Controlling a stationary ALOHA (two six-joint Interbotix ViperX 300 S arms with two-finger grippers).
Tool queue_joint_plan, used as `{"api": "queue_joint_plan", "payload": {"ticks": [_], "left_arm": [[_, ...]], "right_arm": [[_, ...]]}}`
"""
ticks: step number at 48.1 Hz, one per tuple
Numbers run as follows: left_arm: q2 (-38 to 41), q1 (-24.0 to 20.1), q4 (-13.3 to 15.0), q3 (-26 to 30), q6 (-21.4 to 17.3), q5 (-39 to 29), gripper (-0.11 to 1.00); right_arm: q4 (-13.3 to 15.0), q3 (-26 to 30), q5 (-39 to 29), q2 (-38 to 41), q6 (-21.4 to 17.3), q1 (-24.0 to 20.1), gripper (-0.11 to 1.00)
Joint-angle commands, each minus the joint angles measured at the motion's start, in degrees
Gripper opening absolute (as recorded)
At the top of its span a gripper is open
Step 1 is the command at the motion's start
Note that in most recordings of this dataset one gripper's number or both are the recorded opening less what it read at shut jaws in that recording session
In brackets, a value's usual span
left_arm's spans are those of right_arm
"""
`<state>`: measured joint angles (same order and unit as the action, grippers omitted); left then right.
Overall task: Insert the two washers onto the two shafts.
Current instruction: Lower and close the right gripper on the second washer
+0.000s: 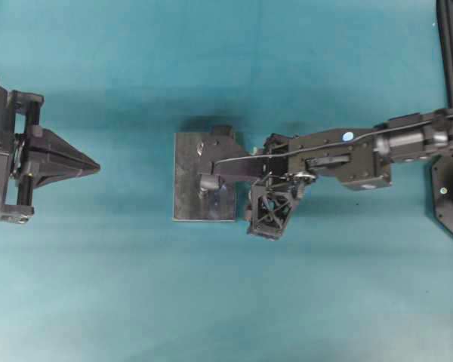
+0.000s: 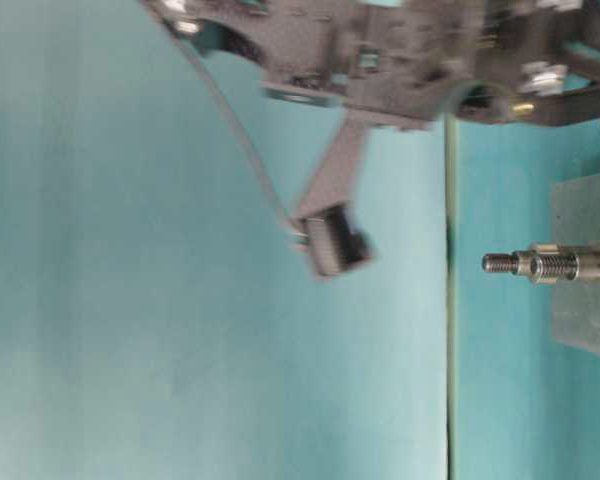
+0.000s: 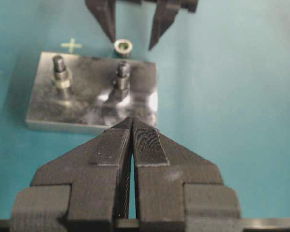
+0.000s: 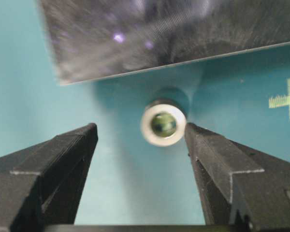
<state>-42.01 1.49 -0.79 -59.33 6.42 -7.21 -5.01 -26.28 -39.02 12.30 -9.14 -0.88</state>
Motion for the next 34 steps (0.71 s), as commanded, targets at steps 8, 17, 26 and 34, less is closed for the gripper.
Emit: {"api": "queue_joint_plan", "payload": {"ticks": [8,17,26,34], "left_arm": [[-0.1,0.1,-0.1,0.9,0.1,0.4,0.00],[-0.1,0.1,-0.1,1.0,0.1,0.5,0.00],[-0.1,0.1,-0.1,1.0,0.1,0.5,0.00],[-0.1,0.1,-0.1,1.0,0.1,0.5,0.00]], "right_arm": [[0.5,0.3,1.1,-0.3,-0.6,0.1,0.77],[0.5,0.3,1.5,0.4,-0.7,0.3,0.76],[0.5,0.3,3.4,0.9,-1.1,0.4,0.68],[0.5,0.3,3.5,0.9,-1.1,0.3,0.40]]}}
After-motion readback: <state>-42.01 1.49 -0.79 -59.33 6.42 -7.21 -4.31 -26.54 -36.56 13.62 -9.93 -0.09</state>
